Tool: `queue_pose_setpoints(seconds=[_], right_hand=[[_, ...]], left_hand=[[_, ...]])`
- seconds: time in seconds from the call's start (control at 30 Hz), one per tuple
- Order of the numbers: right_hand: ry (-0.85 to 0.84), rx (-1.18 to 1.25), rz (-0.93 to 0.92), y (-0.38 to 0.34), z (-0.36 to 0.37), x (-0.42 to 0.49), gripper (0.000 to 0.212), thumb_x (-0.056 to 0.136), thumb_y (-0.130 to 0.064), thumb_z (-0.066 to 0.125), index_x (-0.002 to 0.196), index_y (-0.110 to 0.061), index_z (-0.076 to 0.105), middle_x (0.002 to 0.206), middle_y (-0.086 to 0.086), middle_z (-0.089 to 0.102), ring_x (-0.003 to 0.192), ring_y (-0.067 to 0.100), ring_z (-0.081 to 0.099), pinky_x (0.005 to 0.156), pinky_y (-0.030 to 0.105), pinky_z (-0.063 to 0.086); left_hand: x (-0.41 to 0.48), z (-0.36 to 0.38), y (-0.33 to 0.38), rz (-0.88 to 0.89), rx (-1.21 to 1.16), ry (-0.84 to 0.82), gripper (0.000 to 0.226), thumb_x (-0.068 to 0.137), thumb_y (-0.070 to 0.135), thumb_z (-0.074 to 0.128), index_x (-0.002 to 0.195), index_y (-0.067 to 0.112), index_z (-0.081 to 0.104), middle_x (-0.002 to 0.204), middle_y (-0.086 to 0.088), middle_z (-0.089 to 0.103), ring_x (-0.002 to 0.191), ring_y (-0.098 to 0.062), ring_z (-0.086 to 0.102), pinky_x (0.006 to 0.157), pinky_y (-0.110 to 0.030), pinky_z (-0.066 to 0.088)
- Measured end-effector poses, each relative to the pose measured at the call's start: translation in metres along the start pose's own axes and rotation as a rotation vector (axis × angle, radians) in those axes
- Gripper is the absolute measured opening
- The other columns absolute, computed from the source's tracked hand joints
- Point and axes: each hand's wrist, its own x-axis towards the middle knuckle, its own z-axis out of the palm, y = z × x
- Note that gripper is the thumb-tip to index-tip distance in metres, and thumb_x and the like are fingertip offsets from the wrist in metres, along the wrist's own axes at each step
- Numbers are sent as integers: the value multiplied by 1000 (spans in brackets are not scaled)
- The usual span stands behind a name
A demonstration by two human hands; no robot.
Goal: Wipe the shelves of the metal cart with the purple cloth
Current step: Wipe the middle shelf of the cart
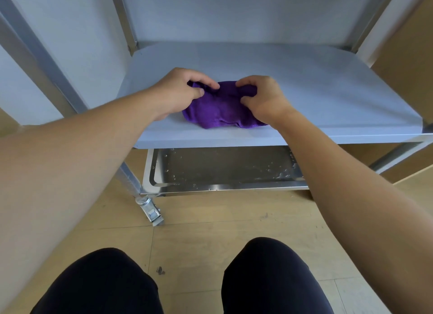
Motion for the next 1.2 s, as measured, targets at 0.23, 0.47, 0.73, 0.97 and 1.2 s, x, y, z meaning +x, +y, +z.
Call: queue_pose_setpoints(seconds=[0.23,0.47,0.73,0.97,1.2], right_hand=[[-102,-103,3,4,-17,3,79,66,-42,84,133,-17,50,123,-1,52,104,14,52,87,25,44],[2,-243,-105,10,-20,7,39,67,-44,82,89,-19,64,106,3,46,92,17,48,76,26,40],[76,144,-111,7,-16,4,32,75,-23,78,101,-22,59,88,-6,62,78,15,61,67,29,55],[88,52,-95,6,-14,5,27,76,-28,77,98,-19,64,88,-7,63,78,10,59,59,13,43],[128,63,-33,-7,-6,-3,29,75,-32,75,91,-17,57,84,-2,61,66,9,57,45,10,40]], left_hand=[[-7,-21,0,-65,87,-152,70,75,11,81,137,24,52,125,11,57,111,-6,56,96,-18,41],[-4,-22,-14,58,413,54,28,82,30,74,108,19,69,110,-9,63,96,-22,60,78,-26,43],[-4,-21,-9,125,166,142,27,88,27,68,114,19,63,105,-4,67,90,-15,61,76,-21,48],[0,-18,-9,111,289,138,26,88,34,67,97,12,56,80,0,56,71,-16,51,57,-24,38],[-2,-2,-3,182,239,323,29,84,27,68,102,10,54,90,-12,64,83,-29,60,73,-38,50]])
